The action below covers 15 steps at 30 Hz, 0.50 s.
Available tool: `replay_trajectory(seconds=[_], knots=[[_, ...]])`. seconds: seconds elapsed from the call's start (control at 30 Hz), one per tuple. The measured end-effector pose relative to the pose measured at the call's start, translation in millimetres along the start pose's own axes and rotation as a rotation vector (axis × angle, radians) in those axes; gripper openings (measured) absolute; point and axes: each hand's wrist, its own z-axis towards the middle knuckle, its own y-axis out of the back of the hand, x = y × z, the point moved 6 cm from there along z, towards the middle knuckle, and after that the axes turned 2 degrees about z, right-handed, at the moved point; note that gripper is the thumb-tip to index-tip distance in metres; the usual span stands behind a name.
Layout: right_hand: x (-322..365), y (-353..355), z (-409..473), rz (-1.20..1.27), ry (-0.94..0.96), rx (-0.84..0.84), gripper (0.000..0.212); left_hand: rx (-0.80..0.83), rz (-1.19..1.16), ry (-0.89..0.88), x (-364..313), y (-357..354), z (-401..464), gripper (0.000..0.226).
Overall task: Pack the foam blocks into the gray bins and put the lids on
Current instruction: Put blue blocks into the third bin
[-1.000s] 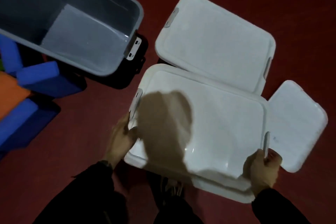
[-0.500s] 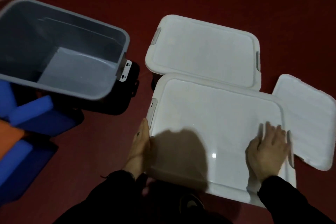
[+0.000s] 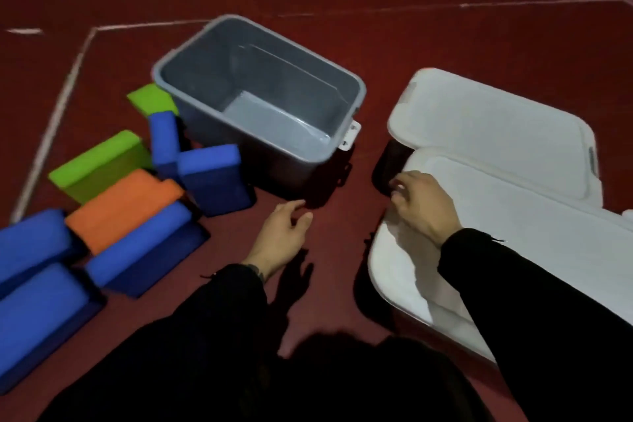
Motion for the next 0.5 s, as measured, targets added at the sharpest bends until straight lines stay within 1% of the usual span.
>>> replay_trajectory(seconds=[0.1,0.2,0.27,0.37,0.43,0.5], knots=[[45,0,27,-0.020,0.062,-0.020,0.025,-0.128,0.028,0.077,42,61,-19,0.041],[101,-22,45,0.031,0.108,0.042,0.025,-0.232,0.036,0.143,85,106,-38,0.041],[141,-43,50,0.069,0.145,0.078,0.025,-0.254,0.046,0.191,111,126,-44,0.043],[202,-88,55,0.070,0.273,0.222,0.033,-0.284,0.050,0.230,143,146,-45,0.043],[239,-127,63,0.034,0.373,0.340,0.041,-0.303,0.075,0.254,164,156,-47,0.044],[270,-169,74,-0.006,0.466,0.415,0.045,-0.292,0.122,0.282,188,166,-50,0.046]])
